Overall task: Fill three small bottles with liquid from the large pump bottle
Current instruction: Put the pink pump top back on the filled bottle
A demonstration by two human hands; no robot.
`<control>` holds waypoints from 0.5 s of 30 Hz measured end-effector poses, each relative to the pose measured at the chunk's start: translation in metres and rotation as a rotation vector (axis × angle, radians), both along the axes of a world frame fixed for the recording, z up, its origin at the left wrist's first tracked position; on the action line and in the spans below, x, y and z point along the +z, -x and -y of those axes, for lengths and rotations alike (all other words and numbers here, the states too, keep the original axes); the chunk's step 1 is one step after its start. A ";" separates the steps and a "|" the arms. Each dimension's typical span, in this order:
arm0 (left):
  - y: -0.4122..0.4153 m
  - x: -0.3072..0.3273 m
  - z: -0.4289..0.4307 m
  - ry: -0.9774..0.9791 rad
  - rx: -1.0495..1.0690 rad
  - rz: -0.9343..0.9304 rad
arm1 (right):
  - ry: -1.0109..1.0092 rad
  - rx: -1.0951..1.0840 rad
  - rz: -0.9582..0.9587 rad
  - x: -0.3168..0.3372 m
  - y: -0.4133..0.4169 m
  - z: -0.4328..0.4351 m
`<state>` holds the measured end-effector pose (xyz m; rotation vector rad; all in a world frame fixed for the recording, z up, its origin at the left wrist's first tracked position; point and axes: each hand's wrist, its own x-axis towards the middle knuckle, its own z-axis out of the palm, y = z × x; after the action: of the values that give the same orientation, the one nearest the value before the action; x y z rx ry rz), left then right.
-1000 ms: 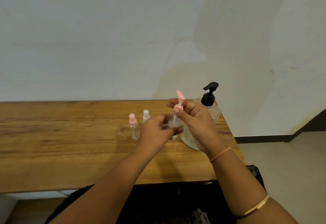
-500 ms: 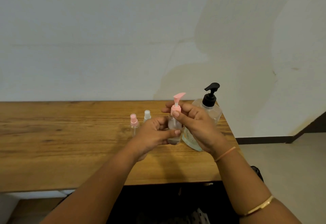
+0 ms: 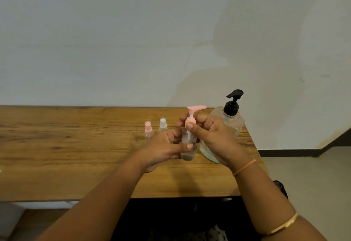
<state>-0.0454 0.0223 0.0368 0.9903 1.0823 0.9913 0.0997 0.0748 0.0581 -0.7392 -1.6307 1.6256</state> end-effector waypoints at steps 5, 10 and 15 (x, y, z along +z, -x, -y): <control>-0.004 -0.015 -0.007 -0.065 0.158 -0.167 | -0.078 -0.143 0.117 -0.011 0.009 -0.004; 0.003 -0.021 -0.011 -0.097 0.188 -0.320 | -0.131 -0.242 0.254 -0.026 0.016 -0.010; 0.015 -0.015 -0.011 -0.157 0.438 -0.533 | -0.179 -0.429 0.373 -0.044 0.028 -0.021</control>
<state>-0.0607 0.0329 0.0217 1.2115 1.7371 1.2090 0.0713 0.0961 0.0140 -1.2535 -1.6929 1.0676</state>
